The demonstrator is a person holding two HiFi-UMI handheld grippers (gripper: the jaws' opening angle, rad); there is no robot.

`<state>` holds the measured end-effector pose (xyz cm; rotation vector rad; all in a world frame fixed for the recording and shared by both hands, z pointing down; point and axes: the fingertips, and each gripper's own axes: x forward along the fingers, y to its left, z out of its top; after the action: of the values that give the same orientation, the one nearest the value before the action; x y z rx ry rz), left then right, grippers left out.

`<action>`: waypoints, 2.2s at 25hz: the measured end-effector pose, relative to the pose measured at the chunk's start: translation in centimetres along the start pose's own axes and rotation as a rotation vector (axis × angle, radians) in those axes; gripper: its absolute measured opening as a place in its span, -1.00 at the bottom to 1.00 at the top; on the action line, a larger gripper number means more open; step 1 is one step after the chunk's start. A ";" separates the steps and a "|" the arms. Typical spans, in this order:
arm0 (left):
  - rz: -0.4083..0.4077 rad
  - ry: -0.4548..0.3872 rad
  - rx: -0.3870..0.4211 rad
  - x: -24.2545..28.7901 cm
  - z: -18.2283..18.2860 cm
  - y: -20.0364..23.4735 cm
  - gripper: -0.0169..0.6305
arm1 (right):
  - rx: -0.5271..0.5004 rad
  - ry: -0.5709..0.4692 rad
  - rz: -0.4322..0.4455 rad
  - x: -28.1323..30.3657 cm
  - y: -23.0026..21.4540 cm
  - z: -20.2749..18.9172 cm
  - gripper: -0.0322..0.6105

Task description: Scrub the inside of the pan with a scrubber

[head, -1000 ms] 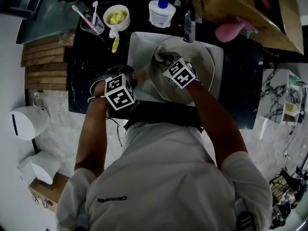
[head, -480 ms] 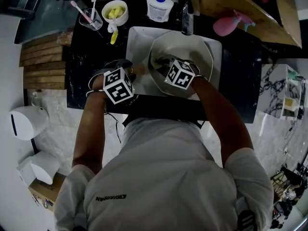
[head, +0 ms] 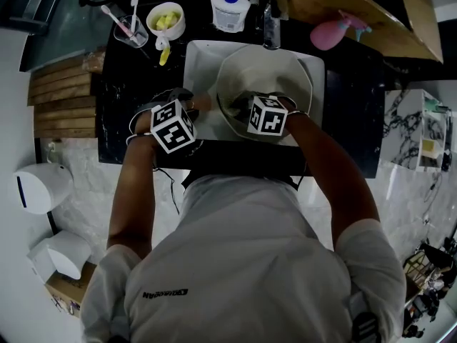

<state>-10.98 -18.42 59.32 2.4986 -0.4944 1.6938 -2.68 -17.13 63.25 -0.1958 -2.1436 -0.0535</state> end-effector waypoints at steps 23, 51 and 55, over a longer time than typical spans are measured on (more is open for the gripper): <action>0.009 0.002 -0.001 -0.1 0.0 -0.1 -0.36 | 0.017 0.176 0.292 -2.6 6.5 -5.2 -0.65; -0.006 -0.003 -0.006 -0.2 0.0 -0.3 -0.37 | 0.150 0.116 -0.116 -8.3 -0.6 -6.8 -0.65; -0.009 -0.006 -0.006 -0.2 -0.1 -0.3 -0.37 | -0.022 0.254 -0.419 -10.4 -5.6 -8.4 -0.65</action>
<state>-11.01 -18.09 59.22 2.4985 -0.4866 1.6798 8.93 -24.86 59.41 0.2393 -1.8978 -0.3282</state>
